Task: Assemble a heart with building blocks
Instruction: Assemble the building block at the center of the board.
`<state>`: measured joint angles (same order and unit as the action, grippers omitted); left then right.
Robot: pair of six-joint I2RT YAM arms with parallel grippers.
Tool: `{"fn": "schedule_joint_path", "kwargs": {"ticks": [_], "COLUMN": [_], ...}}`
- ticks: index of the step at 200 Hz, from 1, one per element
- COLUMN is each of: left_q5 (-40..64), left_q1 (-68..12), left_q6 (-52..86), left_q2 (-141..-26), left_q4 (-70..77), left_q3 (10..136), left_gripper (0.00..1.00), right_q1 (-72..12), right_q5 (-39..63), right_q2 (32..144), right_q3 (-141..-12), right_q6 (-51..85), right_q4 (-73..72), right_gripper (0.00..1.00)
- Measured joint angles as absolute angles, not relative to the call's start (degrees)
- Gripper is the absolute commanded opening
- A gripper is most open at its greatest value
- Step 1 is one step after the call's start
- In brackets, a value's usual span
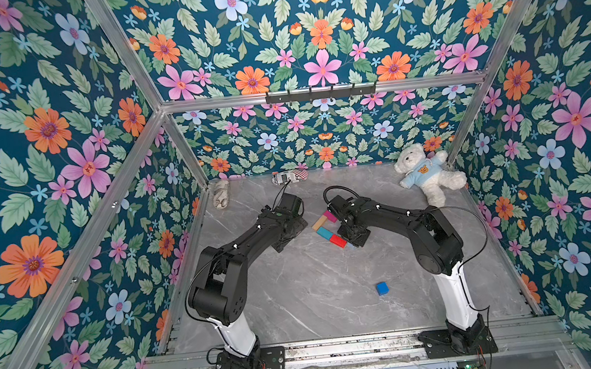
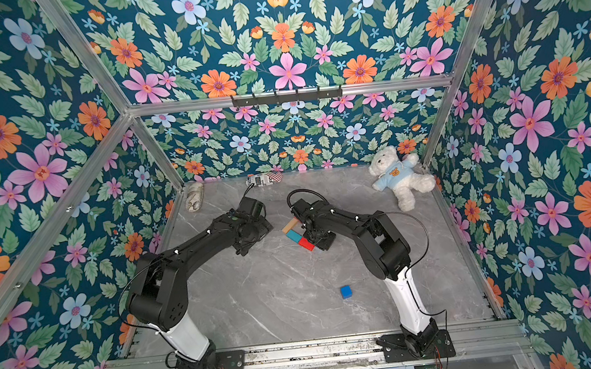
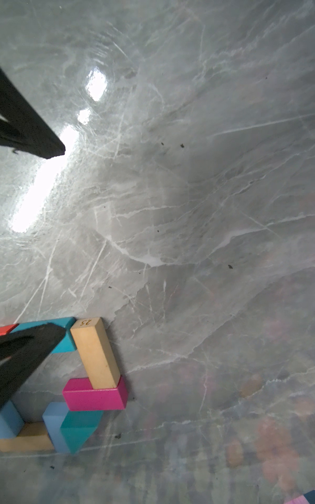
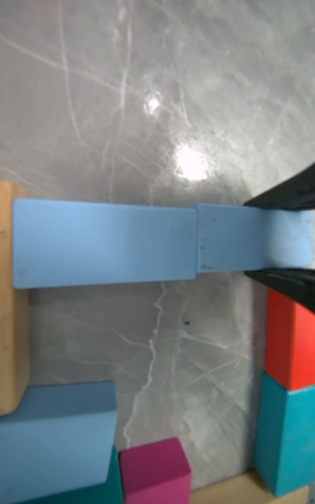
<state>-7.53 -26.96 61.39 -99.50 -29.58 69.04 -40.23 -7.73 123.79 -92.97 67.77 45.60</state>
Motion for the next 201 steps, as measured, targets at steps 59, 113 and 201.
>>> {"fn": "schedule_joint_path", "kwargs": {"ticks": [59, 113, 201], "left_q5": [-7.38, -7.38, -7.33], "left_q1": [-26.74, -26.72, -26.65], "left_q6": [61.39, 61.39, 61.39], "left_q2": [-99.5, -99.5, -99.5], "left_q4": [-29.56, -29.54, -29.21], "left_q3": [68.93, 68.79, 68.4], "left_gripper": [0.99, 0.99, 0.99], "right_q1": [-40.23, -40.23, -40.23], "right_q5": [-7.75, -7.75, -7.49], "right_q2": [123.79, 123.79, 123.74], "right_q3": [-92.97, -92.97, -92.77], "right_q6": [67.79, 67.81, 67.81], "right_q4": [45.6, 45.58, 45.1], "right_gripper": [0.0, 0.0, 0.45]}}
